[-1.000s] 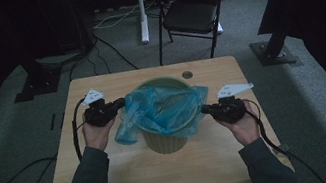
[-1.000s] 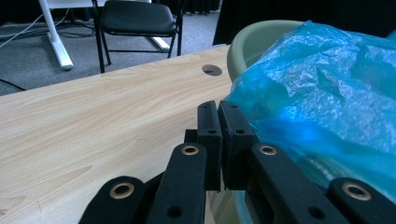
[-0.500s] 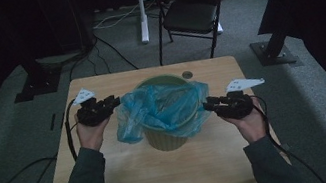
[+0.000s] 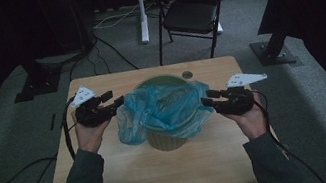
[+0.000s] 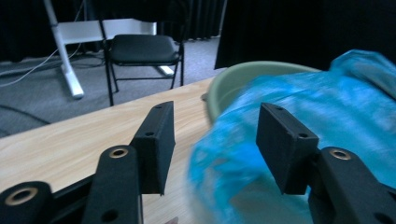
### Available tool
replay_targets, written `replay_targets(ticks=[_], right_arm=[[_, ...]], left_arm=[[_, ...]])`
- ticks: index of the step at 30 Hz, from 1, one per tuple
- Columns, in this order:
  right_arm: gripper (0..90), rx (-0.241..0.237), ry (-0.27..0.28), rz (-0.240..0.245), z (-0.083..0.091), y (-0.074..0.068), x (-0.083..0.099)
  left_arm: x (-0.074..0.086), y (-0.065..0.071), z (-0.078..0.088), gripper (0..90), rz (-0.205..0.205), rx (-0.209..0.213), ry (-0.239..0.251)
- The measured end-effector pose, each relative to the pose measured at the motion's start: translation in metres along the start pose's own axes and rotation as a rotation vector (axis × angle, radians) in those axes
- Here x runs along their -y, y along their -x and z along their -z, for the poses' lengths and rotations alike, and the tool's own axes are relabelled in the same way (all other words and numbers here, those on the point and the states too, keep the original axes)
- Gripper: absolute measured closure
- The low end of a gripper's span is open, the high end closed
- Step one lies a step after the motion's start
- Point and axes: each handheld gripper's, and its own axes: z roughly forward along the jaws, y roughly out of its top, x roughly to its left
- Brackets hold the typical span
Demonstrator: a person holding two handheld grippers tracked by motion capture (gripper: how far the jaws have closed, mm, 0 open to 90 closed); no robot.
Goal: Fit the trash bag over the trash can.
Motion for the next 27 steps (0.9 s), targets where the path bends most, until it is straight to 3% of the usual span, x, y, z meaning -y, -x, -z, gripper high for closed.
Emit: replay_targets(ticks=[2, 4, 5, 6, 11, 15, 20, 22, 23, 27], right_arm=[[58.8, 0.000, 0.000, 0.002, -0.002, -0.001, -0.001], [58.8, 0.001, -0.002, 0.004, -0.004, -0.001, -0.003], [58.7, 0.001, 0.000, 0.006, -0.004, -0.001, -0.003], [58.7, 0.002, 0.001, 0.004, -0.005, -0.001, -0.004], [58.7, -0.003, 0.005, 0.005, -0.007, -0.001, -0.006], [58.7, -0.006, 0.004, 0.008, -0.008, -0.002, -0.007], [58.6, -0.017, 0.010, 0.012, -0.011, -0.002, -0.009], [58.6, -0.015, 0.008, 0.010, -0.013, -0.001, -0.010], [58.5, -0.014, 0.006, 0.010, -0.014, 0.000, -0.010], [58.1, -0.002, 0.009, 0.009, -0.015, 0.002, -0.011]], left_arm=[[-0.003, 0.004, 0.000, 41.2, -0.008, 0.006, 0.001], [-0.011, 0.017, 0.000, 38.5, -0.057, 0.004, -0.006], [-0.011, 0.017, 0.000, 36.6, -0.057, 0.004, -0.006], [-0.016, 0.025, 0.000, 35.9, -0.081, 0.014, -0.009], [-0.024, 0.044, 0.000, 32.9, -0.128, 0.045, -0.013], [-0.026, 0.053, -0.004, 29.5, -0.159, 0.052, -0.024], [-0.022, 0.069, -0.012, 23.1, -0.235, 0.050, -0.073], [-0.021, 0.072, -0.013, 20.1, -0.247, 0.047, -0.087], [-0.020, 0.077, -0.016, 20.0, -0.281, 0.043, -0.119], [-0.017, 0.079, -0.019, 19.0, -0.309, -0.012, -0.154]])
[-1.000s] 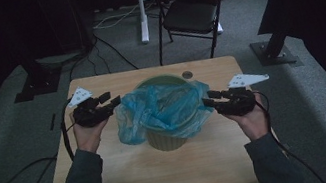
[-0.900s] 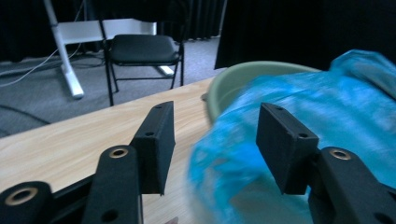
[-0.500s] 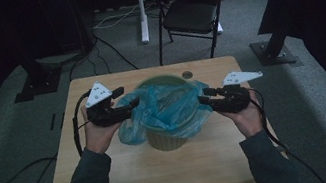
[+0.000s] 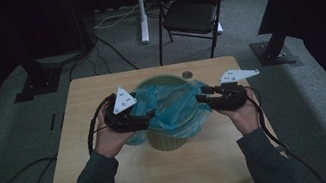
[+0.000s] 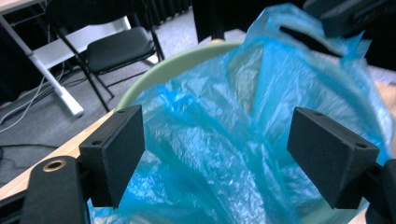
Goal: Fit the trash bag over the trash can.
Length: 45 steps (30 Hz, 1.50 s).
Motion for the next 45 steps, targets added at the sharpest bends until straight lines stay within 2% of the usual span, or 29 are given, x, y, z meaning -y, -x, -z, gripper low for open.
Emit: replay_targets(ticks=[1, 4, 9, 10, 11, 12, 13, 18, 23, 29, 32, 36, 37, 41, 45], right_arm=[[58.0, 0.005, -0.002, 0.002, 0.000, 0.001, 0.000], [57.8, 0.018, -0.007, -0.002, -0.001, 0.004, -0.001], [57.8, 0.043, -0.019, -0.002, -0.006, 0.009, -0.002], [57.8, 0.052, -0.023, -0.001, -0.007, 0.010, -0.002], [57.9, 0.052, -0.023, -0.001, -0.007, 0.010, -0.002], [57.9, 0.064, -0.023, -0.009, -0.009, 0.012, -0.002], [58.0, 0.072, -0.022, -0.014, -0.010, 0.013, -0.003], [61.8, 0.106, -0.041, -0.029, -0.017, 0.019, -0.003], [67.6, 0.131, -0.062, -0.050, -0.025, 0.025, -0.003], [76.3, 0.127, -0.086, -0.079, -0.033, 0.030, -0.002], [80.1, 0.115, -0.099, -0.079, -0.037, 0.030, -0.002], [82.4, 0.113, -0.110, -0.084, -0.040, 0.030, -0.001], [82.5, 0.111, -0.109, -0.094, -0.040, 0.030, -0.001], [83.8, 0.096, -0.111, -0.116, -0.042, 0.033, -0.001], [85.8, 0.080, -0.129, -0.117, -0.043, 0.033, -0.001]], left_arm=[[0.001, -0.001, 0.000, 20.8, 0.001, -0.009, -0.007], [0.004, -0.004, -0.001, 35.9, -0.007, -0.053, -0.037], [0.007, -0.009, -0.001, 63.0, -0.025, -0.076, -0.047], [0.007, -0.009, -0.001, 63.0, -0.025, -0.076, -0.047], [0.007, -0.013, -0.001, 63.0, -0.013, -0.103, -0.041], [0.007, -0.015, -0.001, 69.7, -0.011, -0.120, -0.039], [0.007, -0.017, -0.002, 72.4, -0.015, -0.137, -0.040], [0.009, -0.028, -0.009, 76.0, -0.025, -0.232, -0.058], [0.014, -0.040, -0.018, 75.8, -0.008, -0.273, -0.068], [0.022, -0.053, -0.024, 75.5, 0.020, -0.295, -0.070], [0.028, -0.060, -0.027, 75.5, 0.047, -0.308, -0.074], [0.037, -0.067, -0.036, 75.1, 0.077, -0.304, -0.100], [0.039, -0.068, -0.039, 75.0, 0.093, -0.291, -0.098], [0.043, -0.068, -0.047, 74.5, 0.106, -0.254, -0.102], [0.045, -0.067, -0.048, 75.0, 0.150, -0.189, -0.061]])
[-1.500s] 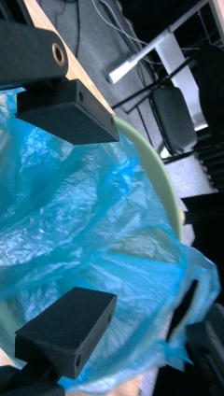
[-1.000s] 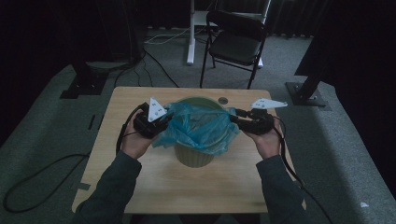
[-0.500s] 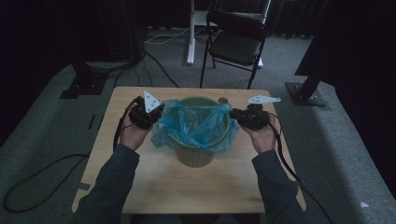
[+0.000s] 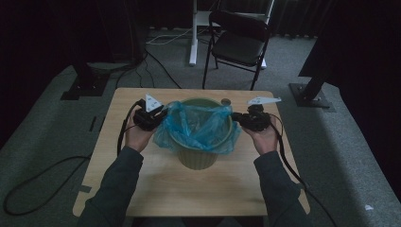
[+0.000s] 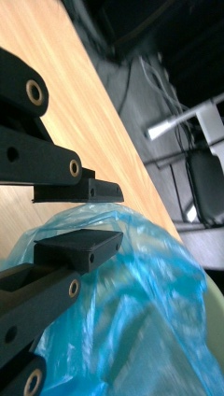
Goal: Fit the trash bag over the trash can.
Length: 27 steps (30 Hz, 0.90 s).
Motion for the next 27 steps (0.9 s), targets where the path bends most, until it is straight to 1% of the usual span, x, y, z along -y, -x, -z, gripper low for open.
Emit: replay_targets(ticks=[2, 3, 4, 5, 6, 7, 9, 10, 11, 12, 13, 14, 15, 16, 17, 18, 19, 20, 21, 22, 24, 25, 27], right_arm=[[86.8, -0.014, -0.007, 0.011, 0.001, -0.002, 0.001], [86.8, -0.014, -0.007, 0.011, 0.001, -0.002, 0.001], [87.1, -0.023, -0.013, 0.015, 0.003, -0.004, 0.002], [87.4, -0.028, -0.016, 0.018, 0.004, -0.005, 0.002], [87.5, -0.032, -0.020, 0.022, 0.005, -0.006, 0.003], [87.6, -0.036, -0.023, 0.027, 0.006, -0.008, 0.003], [87.6, -0.040, -0.028, 0.032, 0.008, -0.009, 0.004], [87.6, -0.060, -0.035, 0.034, 0.011, -0.011, 0.006], [87.7, -0.073, -0.035, 0.034, 0.012, -0.011, 0.007], [87.7, -0.081, -0.036, 0.032, 0.014, -0.012, 0.009], [87.7, -0.081, -0.036, 0.032, 0.014, -0.012, 0.009], [88.6, -0.097, -0.038, 0.028, 0.018, -0.013, 0.012], [89.3, -0.104, -0.040, 0.029, 0.018, -0.014, 0.013], [89.4, -0.118, -0.046, 0.024, 0.020, -0.014, 0.013], [89.4, -0.133, -0.054, 0.023, 0.021, -0.016, 0.014], [89.4, -0.133, -0.054, 0.023, 0.021, -0.016, 0.014], [89.5, -0.150, -0.063, 0.038, 0.025, -0.019, 0.014], [89.5, -0.157, -0.071, 0.047, 0.026, -0.022, 0.014], [89.5, -0.157, -0.071, 0.047, 0.026, -0.022, 0.014], [89.5, -0.164, -0.085, 0.070, 0.030, -0.027, 0.014], [88.7, -0.162, -0.083, 0.093, 0.032, -0.030, 0.015], [86.5, -0.152, -0.082, 0.099, 0.033, -0.032, 0.015], [76.0, -0.122, -0.063, 0.107, 0.035, -0.032, 0.013]], left_arm=[[0.002, 0.000, 0.002, 77.7, 0.016, 0.025, 0.013], [0.002, 0.000, 0.002, 78.8, 0.016, 0.025, 0.013], [0.003, -0.001, 0.003, 79.6, 0.020, 0.035, 0.014], [0.006, -0.003, 0.005, 80.8, 0.035, 0.072, 0.022], [0.008, -0.003, 0.007, 81.7, 0.039, 0.090, 0.027], [0.008, -0.003, 0.007, 82.6, 0.039, 0.090, 0.027], [0.012, -0.003, 0.011, 83.6, 0.046, 0.126, 0.039], [0.014, -0.002, 0.013, 86.7, 0.045, 0.141, 0.046], [0.017, -0.001, 0.018, 87.6, 0.047, 0.169, 0.061], [0.019, 0.000, 0.021, 88.3, 0.046, 0.185, 0.070], [0.019, 0.000, 0.021, 88.8, 0.046, 0.185, 0.070], [0.020, 0.002, 0.025, 88.8, 0.041, 0.199, 0.081], [0.021, 0.002, 0.027, 88.9, 0.037, 0.206, 0.084], [0.023, 0.004, 0.034, 88.9, 0.033, 0.218, 0.096], [0.024, 0.005, 0.037, 89.0, 0.032, 0.226, 0.101], [0.024, 0.005, 0.037, 89.0, 0.032, 0.226, 0.101], [0.025, 0.006, 0.040, 89.0, 0.036, 0.238, 0.110], [0.027, 0.008, 0.044, 89.0, 0.025, 0.241, 0.117], [0.027, 0.008, 0.044, 89.0, 0.025, 0.241, 0.117], [0.028, 0.008, 0.048, 89.0, 0.019, 0.250, 0.121], [0.028, 0.008, 0.048, 88.9, 0.015, 0.253, 0.122], [0.028, 0.009, 0.048, 88.7, 0.015, 0.251, 0.120], [0.027, 0.008, 0.046, 88.1, 0.018, 0.244, 0.114]])
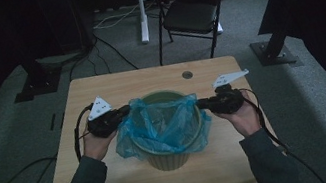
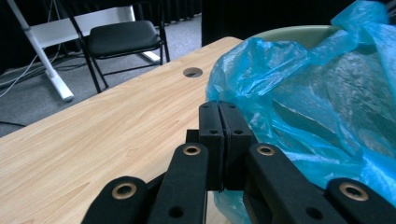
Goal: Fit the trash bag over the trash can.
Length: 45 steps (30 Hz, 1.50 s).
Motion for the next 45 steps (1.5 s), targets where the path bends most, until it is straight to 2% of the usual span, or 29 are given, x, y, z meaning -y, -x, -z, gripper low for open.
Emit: replay_targets(ticks=[2, 6, 10, 12, 13, 14, 15, 16, 18, 19, 20, 22, 25, 26, 27, 28, 29, 30, 32, 34, 35, 36, 37, 40, 41, 45], right_arm=[[69.4, -0.002, 0.035, -0.009, 0.002, 0.001, -0.003], [58.6, -0.011, 0.079, 0.025, 0.003, -0.004, -0.012], [53.7, -0.009, 0.080, 0.055, 0.000, -0.008, -0.018], [51.9, -0.007, 0.055, 0.069, -0.008, -0.007, -0.022], [52.6, -0.008, 0.039, 0.065, -0.012, -0.006, -0.023], [59.7, -0.005, 0.023, 0.067, -0.015, -0.005, -0.023], [59.7, -0.005, 0.023, 0.067, -0.015, -0.005, -0.023], [74.3, -0.005, 0.016, 0.070, -0.019, -0.002, -0.023], [84.2, 0.019, 0.023, 0.059, -0.019, 0.000, -0.024], [84.2, 0.019, 0.023, 0.059, -0.019, 0.000, -0.024], [88.4, 0.030, 0.035, 0.046, -0.019, 0.004, -0.025], [88.9, 0.049, 0.028, 0.028, -0.020, 0.007, -0.025], [89.0, 0.066, 0.016, 0.018, -0.022, 0.010, -0.025], [89.1, 0.072, 0.002, -0.006, -0.025, 0.015, -0.021], [89.1, 0.072, 0.002, -0.006, -0.025, 0.015, -0.021], [89.2, 0.076, -0.010, -0.037, -0.029, 0.022, -0.015], [89.2, 0.076, -0.010, -0.037, -0.029, 0.022, -0.015], [89.2, 0.080, -0.011, -0.066, -0.031, 0.028, -0.010], [89.3, 0.084, -0.017, -0.094, -0.034, 0.032, -0.007], [89.3, 0.084, -0.017, -0.094, -0.034, 0.032, -0.007], [89.3, 0.073, -0.033, -0.119, -0.039, 0.036, -0.003], [89.3, 0.073, -0.033, -0.119, -0.039, 0.036, -0.003], [89.4, 0.069, -0.056, -0.126, -0.043, 0.037, -0.001], [89.4, 0.067, -0.065, -0.128, -0.045, 0.037, 0.000], [89.4, 0.072, -0.087, -0.151, -0.049, 0.039, 0.003], [89.6, 0.094, -0.098, -0.182, -0.051, 0.042, 0.006]], left_arm=[[-0.002, -0.001, -0.003, 88.0, 0.005, 0.001, 0.001], [-0.005, -0.004, -0.007, 87.5, 0.003, -0.006, -0.004], [-0.008, -0.007, -0.012, 87.1, 0.006, -0.010, -0.007], [-0.010, -0.008, -0.017, 86.6, 0.002, -0.007, -0.012], [-0.010, -0.008, -0.017, 86.5, 0.002, -0.007, -0.012], [-0.011, -0.009, -0.018, 86.5, 0.001, -0.009, -0.012], [-0.012, -0.010, -0.020, 86.5, 0.002, -0.008, -0.012], [-0.013, -0.011, -0.021, 86.5, 0.003, -0.009, -0.012], [-0.015, -0.013, -0.024, 86.5, 0.005, -0.005, -0.013], [-0.015, -0.014, -0.027, 86.5, 0.008, -0.003, -0.015], [-0.016, -0.015, -0.029, 86.4, 0.015, 0.001, -0.014], [-0.016, -0.019, -0.035, 86.4, 0.036, 0.014, -0.013], [-0.014, -0.020, -0.039, 86.4, 0.046, 0.015, -0.019], [-0.014, -0.020, -0.041, 86.4, 0.050, 0.014, -0.023], [-0.013, -0.021, -0.042, 86.4, 0.053, 0.013, -0.026], [-0.013, -0.021, -0.044, 86.4, 0.055, 0.010, -0.028], [-0.012, -0.021, -0.045, 86.4, 0.054, 0.007, -0.032], [-0.012, -0.021, -0.049, 86.4, 0.064, 0.013, -0.037], [-0.012, -0.021, -0.052, 86.3, 0.069, 0.014, -0.037], [-0.012, -0.022, -0.054, 86.1, 0.073, 0.014, -0.036], [-0.012, -0.023, -0.060, 86.2, 0.087, 0.012, -0.038], [-0.012, -0.023, -0.060, 86.2, 0.087, 0.012, -0.038], [-0.012, -0.023, -0.061, 86.4, 0.092, 0.016, -0.038], [-0.011, -0.022, -0.063, 86.7, 0.097, 0.007, -0.040], [-0.010, -0.022, -0.066, 87.9, 0.103, 0.004, -0.045], [-0.009, -0.023, -0.072, 88.8, 0.126, -0.006, -0.056]])
